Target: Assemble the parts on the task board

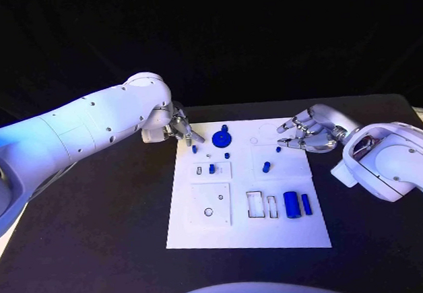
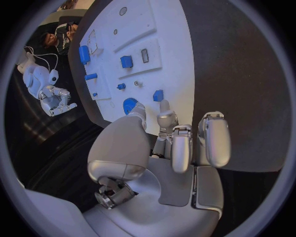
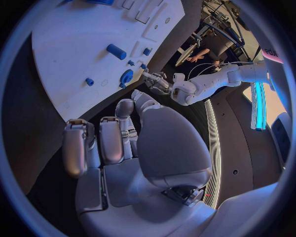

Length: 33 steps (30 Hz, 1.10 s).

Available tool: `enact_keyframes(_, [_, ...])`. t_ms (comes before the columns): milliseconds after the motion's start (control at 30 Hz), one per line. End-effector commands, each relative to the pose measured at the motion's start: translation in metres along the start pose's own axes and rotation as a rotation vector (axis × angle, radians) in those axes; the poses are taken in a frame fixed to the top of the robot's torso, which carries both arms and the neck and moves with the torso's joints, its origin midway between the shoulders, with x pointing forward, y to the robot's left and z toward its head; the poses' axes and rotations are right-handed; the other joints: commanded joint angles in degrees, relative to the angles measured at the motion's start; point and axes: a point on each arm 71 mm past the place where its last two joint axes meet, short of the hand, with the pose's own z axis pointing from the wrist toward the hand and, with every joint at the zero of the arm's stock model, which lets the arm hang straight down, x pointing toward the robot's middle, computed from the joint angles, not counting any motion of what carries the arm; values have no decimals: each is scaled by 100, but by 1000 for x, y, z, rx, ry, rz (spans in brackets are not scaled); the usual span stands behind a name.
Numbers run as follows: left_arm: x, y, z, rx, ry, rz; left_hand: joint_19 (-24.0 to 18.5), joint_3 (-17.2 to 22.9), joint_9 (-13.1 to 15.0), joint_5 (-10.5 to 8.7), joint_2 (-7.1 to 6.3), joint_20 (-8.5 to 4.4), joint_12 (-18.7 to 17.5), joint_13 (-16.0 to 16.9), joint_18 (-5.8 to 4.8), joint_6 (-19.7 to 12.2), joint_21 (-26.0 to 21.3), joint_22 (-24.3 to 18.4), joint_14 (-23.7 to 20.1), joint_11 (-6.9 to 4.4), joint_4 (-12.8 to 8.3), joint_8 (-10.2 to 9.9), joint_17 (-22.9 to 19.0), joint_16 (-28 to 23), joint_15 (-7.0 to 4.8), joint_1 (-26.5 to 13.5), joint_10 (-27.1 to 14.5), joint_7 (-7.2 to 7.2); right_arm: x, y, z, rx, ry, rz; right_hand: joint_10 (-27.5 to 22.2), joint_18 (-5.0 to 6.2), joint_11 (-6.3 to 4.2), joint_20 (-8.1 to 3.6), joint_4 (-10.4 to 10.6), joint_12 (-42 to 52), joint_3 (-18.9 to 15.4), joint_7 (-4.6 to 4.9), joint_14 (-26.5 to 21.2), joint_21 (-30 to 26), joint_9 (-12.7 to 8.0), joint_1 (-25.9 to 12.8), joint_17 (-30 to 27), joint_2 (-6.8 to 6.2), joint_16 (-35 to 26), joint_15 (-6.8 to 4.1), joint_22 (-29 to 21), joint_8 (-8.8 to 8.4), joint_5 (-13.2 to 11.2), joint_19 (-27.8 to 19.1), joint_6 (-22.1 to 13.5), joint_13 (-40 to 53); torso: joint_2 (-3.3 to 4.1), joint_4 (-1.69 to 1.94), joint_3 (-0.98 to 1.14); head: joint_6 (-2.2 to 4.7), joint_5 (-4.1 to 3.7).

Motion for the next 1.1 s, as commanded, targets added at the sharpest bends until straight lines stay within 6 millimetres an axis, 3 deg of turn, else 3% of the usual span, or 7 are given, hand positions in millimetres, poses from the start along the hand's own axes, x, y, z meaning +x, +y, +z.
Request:
enact_keyframes(33, [2, 0, 0, -3, 30, 28, 29, -32, -10, 7, -8, -13, 24, -9, 55, 31, 38, 168, 602, 0, -9, 18, 1509, 17, 29, 62, 30, 6, 1, 1, 0, -10, 12, -5, -33, 78, -15, -8, 19, -37, 8, 6, 199, -22, 5, 12, -4, -19, -28, -32, 51, -20, 20, -36, 46, -5, -1, 1, 1, -2, 7])
enact_keyframes(800, [8, -3, 6, 4, 49, 31, 45, -63, -28, 9, 44, -18, 49, 1, 48, 57, 57, 200, 602, -8, -45, 31, 1509, 17, 24, 188, 49, -2, 2, 2, 0, -15, 14, -4, -33, 78, -15, -8, 19, -37, 8, 6, 199, -22, 5, 12, -4, -19, -28, -32, 51, -20, 20, -36, 46, -5, -1, 5, 1, -9, 3])
enact_keyframes(1100, [9, -3, 8, 3, 49, 27, 51, -55, -47, 15, 162, -21, 67, 6, 46, 67, 63, 214, 602, -11, -65, 35, 1509, 17, 21, 290, 59, -5, 2, 3, 0, -17, 15, -4, -29, 78, -15, -8, 18, -26, 12, 7, 200, -23, 6, 21, 0, -17, -27, -33, 49, -21, 34, -37, 46, 3, -4, 0, 3, -14, 10])
